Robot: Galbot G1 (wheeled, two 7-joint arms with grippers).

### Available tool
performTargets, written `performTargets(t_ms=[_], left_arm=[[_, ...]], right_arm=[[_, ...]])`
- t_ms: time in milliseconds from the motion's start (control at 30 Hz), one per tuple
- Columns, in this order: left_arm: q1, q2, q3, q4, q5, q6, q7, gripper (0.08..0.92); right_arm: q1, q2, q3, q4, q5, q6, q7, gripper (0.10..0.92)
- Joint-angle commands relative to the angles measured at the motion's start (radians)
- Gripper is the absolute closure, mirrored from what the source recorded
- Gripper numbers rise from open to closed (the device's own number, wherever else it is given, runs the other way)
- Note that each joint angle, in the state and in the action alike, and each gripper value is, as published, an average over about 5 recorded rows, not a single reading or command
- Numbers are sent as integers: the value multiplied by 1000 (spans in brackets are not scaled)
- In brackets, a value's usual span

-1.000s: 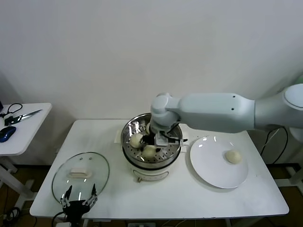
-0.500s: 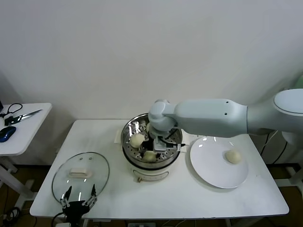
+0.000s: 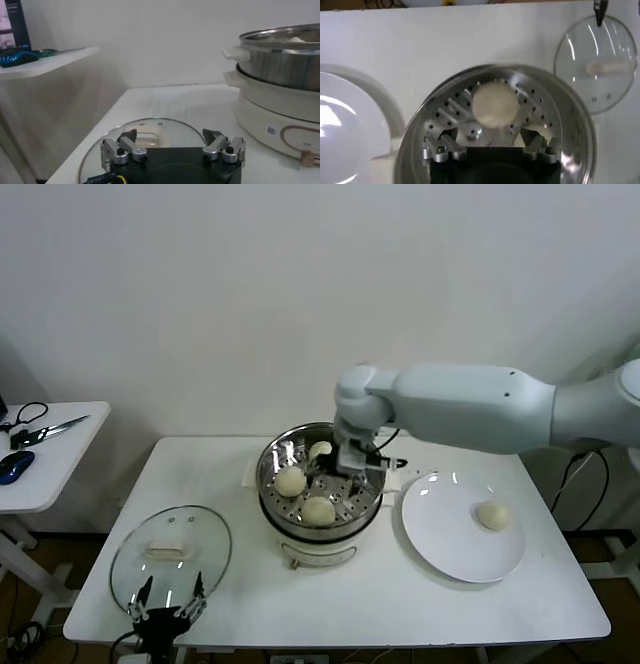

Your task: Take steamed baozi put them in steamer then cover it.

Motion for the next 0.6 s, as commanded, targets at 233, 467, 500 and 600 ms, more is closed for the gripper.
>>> performTargets(t_ms=[233,467,500,600], left_arm=[[-12,3,8,0,1,2,5,177],[-19,7,7,0,-1,4,8,177],[-18,7,6,1,-1,4,8,177],[-13,7,4,1,0,3,8,177]], right_arm=[[170,-353,-172,-215,368,-297,-167,203],[-90,-546,-24,-210,248,-418,-130,203],[-140,-559,14,-219,216,-423,-123,203],[-282,-572,126,-266,121,-420,-119,203]])
